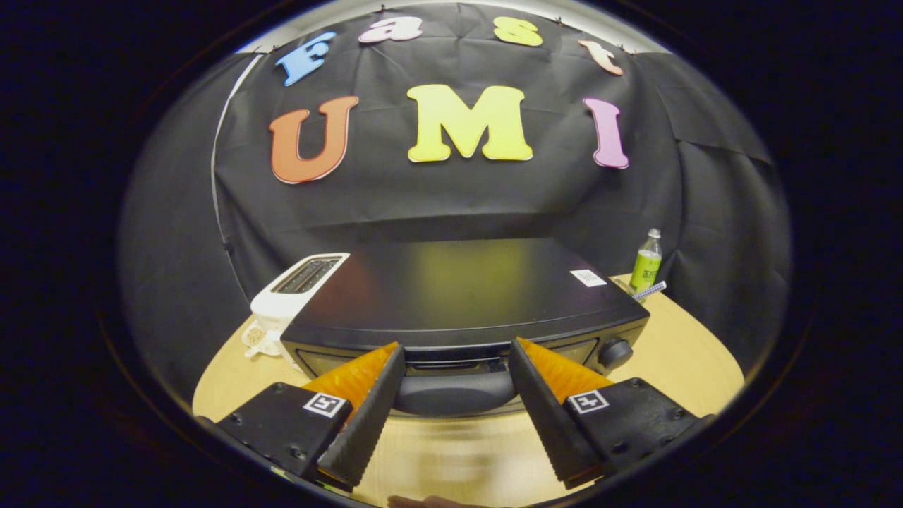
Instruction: Open the toaster oven, put the food inside, and close the toaster oven door.
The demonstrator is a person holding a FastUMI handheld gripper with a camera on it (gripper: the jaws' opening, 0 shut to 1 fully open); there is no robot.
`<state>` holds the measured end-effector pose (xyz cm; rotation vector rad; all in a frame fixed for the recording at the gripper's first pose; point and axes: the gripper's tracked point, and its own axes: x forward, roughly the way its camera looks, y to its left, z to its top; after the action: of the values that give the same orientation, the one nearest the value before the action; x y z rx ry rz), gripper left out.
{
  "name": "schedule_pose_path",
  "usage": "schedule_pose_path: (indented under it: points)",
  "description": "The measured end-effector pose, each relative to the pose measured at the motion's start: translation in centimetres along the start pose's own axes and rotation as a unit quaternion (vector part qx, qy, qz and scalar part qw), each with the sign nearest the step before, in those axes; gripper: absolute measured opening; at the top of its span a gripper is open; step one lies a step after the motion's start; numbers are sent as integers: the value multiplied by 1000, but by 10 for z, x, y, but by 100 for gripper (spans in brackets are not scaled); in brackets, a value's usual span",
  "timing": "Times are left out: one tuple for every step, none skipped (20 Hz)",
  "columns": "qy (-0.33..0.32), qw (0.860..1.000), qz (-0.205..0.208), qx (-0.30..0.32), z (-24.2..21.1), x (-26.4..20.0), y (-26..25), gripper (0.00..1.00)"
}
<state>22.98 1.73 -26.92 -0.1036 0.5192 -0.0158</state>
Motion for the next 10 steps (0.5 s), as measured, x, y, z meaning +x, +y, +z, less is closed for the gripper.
schedule_pose_path:
  points:
    - [-3,1000,-4,-4,0,-3,-1,99]
    - [3,1000,-5,-6,-6,-8,0,99]
    - [7,1000,-4,2,-10,-14,-1,99]
    - [10,1000,-2,11,-14,-18,-2,99]
    - [12,1000,-3,10,-19,-21,-3,99]
    - [6,1000,-2,7,-21,-24,-4,99]
    - [4,1000,0,5,-25,-29,-4,99]
    - [-3,1000,3,8,-28,-32,-4,99]
    - [-5,1000,6,9,-35,-36,-5,99]
    - [-8,1000,8,5,-40,-40,-5,99]
